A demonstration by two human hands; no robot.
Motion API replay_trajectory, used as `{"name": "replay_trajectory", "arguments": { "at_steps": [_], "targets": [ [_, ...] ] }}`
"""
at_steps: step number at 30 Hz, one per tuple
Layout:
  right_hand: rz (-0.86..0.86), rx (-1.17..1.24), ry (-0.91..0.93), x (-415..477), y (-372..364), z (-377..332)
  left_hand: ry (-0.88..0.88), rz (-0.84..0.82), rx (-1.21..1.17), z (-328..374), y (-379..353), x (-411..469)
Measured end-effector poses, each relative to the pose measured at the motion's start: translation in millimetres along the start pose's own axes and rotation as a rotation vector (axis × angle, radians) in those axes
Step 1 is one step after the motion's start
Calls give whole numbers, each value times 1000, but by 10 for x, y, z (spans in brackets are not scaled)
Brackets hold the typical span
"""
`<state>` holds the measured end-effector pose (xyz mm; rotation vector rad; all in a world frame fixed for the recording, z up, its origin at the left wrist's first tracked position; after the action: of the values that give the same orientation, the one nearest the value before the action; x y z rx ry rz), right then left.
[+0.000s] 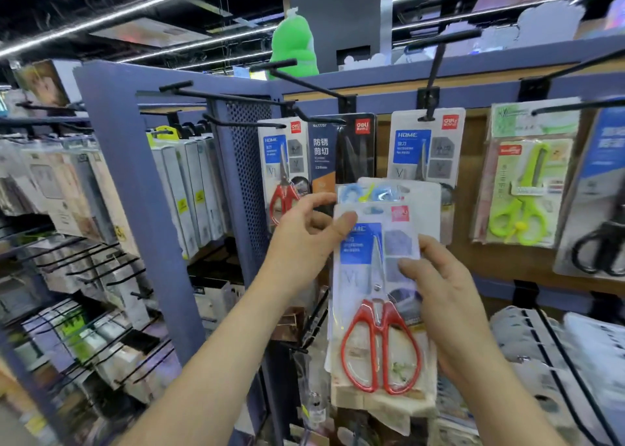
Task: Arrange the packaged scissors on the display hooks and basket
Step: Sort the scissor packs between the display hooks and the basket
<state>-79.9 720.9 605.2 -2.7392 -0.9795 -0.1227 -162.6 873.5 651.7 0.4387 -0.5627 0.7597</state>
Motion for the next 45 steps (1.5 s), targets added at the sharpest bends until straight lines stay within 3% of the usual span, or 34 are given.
{"name": "replay_trajectory", "arguments": {
  "at_steps": [2, 6, 10, 13, 15, 18, 23, 27, 33, 45],
  "targets": [
    [-24, -37, 48, -45, -40, -40, -30, 39, -59, 35, -104, -56],
    [-1, -86, 133, -117, -13, -56, -167, 52, 86, 125, -134, -120],
    [24, 4, 104, -211, 25, -68, -64, 11, 110, 189, -150, -135],
    [88, 139, -6, -242, 100, -52, 29, -70, -33, 260, -139, -116],
    [140, 154, -45, -243, 182, -74, 118, -57, -275, 316, -153, -158],
    [88, 106, -46, -249, 265, -120, 208, -5, -532, 399, -213, -239],
    [166, 26, 72, -304, 454, -123, 95, 71, -576, 691, -166, -310],
    [230, -57, 177, -387, 629, -257, -119, 123, -487, 1052, -130, -290],
    [207, -105, 221, -546, 685, -448, -244, 115, -312, 1289, -333, 35],
    [186, -291, 337, -619, 821, -507, -111, -46, -119, 1043, -555, 509]
  ]
}}
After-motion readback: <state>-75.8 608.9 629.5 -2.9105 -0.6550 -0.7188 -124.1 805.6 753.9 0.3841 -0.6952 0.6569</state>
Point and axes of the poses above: each hand's wrist, its own x-axis towards the middle knuckle, its own y-axis out of the back of the hand, z = x × y, the point moved 2 cm from there along x, towards the middle knuckle, and after that the axes turned 14 degrees about -y, right-handed, at the moved point
